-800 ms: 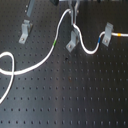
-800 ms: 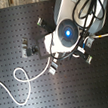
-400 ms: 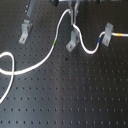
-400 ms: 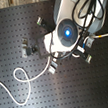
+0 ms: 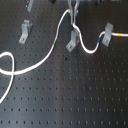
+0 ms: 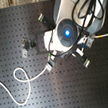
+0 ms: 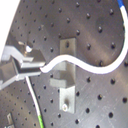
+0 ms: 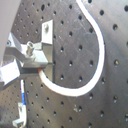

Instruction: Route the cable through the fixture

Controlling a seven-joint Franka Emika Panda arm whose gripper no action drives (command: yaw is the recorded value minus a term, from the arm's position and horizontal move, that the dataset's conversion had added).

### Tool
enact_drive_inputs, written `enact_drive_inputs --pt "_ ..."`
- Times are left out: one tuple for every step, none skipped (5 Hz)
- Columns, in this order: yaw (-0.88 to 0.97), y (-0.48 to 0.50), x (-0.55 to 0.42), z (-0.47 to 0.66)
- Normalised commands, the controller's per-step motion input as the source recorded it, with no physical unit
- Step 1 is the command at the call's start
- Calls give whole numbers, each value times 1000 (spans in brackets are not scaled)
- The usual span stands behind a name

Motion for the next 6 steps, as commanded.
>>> enact_drive_inputs --pt "517 -1 23 -128" --pt "511 -40 104 -151" --pt "74 -148 32 -81" --pt "260 -167 75 -104" --pt "383 -119 160 -113" --pt "311 -175 219 -124"
